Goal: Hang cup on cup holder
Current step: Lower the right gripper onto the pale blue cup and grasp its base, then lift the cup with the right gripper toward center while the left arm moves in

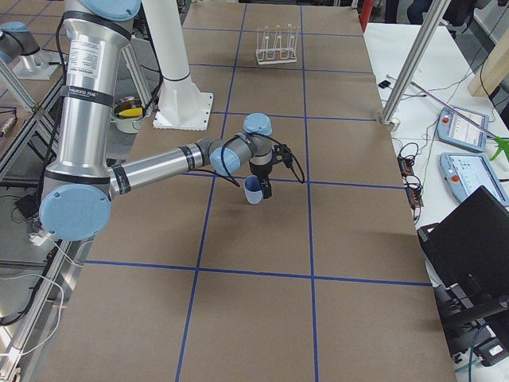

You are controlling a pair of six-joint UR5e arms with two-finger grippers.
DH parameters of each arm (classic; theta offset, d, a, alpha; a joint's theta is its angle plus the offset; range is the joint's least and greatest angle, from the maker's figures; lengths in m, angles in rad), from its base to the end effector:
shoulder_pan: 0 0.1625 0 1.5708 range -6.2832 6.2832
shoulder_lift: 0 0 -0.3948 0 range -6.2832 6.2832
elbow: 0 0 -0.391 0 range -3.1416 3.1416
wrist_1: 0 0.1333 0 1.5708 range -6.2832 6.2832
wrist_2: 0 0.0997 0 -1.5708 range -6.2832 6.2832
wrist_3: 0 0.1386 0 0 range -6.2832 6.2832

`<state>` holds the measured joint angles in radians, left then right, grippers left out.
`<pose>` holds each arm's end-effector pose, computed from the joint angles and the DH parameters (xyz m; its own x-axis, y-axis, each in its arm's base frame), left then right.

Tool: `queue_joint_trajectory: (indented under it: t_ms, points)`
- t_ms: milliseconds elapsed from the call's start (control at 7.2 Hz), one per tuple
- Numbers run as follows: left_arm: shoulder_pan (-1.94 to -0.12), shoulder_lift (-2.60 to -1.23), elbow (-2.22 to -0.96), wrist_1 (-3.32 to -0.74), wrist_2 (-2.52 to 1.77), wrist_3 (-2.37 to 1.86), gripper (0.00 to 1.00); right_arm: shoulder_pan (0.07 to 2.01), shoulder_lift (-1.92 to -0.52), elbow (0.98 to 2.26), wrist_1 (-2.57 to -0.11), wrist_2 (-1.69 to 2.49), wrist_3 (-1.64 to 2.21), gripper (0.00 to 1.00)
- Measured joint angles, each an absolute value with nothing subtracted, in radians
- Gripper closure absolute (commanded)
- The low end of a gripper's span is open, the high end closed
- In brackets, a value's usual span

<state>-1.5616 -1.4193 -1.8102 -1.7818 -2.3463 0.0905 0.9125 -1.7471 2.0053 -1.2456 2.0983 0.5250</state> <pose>-0.0321 -0.4546 0.5837 0.7084 0.2982 -0.6397 -0.0731 0.9325 0.3537 -0.2299 -0.4011 0.4964 0.7006 -0.3163 0.6396 0.1843 0.9462 0.2661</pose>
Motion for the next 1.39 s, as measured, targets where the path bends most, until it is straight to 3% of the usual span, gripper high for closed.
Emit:
queue_joint_trajectory:
  t_ms: [139, 972, 1389]
  points:
    - [-1.562, -1.42, -1.81, -1.786, -2.346, 0.091, 0.02, 0.893, -1.753, 2.004, -1.246, 2.097, 0.521, 1.0]
    - [-1.562, -1.418, -1.81, -1.81, -2.347, 0.089, 0.02, 0.921, -1.74, 2.029, -1.245, 2.131, 0.501, 1.0]
    - [-1.562, -1.425, -1.831, -1.836, -2.347, 0.089, 0.02, 0.98, -1.587, 2.01, -1.242, 2.146, 0.582, 1.0]
